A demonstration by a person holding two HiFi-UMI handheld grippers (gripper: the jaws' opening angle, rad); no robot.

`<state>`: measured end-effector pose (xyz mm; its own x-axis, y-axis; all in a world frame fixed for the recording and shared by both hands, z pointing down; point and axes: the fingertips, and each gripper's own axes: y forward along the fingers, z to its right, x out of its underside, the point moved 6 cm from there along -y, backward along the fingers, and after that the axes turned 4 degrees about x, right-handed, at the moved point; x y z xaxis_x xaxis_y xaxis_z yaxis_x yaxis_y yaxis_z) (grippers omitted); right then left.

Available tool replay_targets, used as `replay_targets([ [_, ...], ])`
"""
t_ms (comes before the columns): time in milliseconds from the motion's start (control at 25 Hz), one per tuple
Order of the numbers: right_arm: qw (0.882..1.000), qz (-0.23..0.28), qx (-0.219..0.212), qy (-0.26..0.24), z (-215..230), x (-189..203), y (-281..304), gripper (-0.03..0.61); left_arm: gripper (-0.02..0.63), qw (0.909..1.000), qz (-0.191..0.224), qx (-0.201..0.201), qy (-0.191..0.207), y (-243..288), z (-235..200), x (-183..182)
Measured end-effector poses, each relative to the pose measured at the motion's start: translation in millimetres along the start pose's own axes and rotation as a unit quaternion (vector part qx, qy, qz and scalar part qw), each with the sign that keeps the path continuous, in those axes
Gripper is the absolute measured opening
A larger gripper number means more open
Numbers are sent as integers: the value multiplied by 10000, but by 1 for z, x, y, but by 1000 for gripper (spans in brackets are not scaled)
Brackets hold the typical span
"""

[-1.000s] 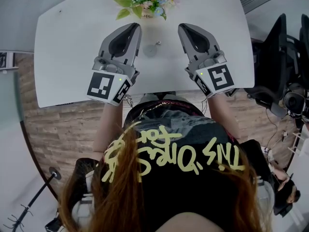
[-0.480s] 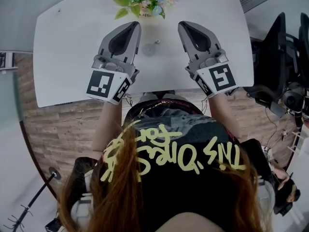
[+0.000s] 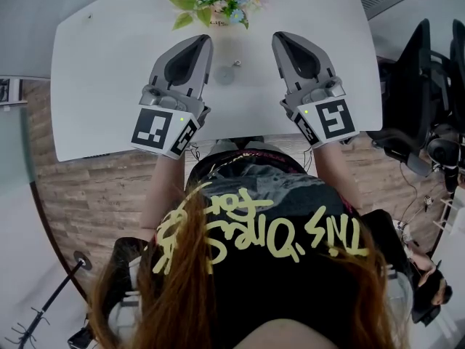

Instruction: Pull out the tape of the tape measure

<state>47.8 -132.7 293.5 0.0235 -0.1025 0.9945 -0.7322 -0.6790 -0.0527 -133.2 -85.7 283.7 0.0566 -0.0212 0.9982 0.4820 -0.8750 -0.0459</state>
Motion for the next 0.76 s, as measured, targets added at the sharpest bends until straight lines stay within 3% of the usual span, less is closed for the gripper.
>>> replay_targets([
  [760,10000,35,60,19,0,0,-1,3,-6,10000,-3,47,-77,1,0,3],
])
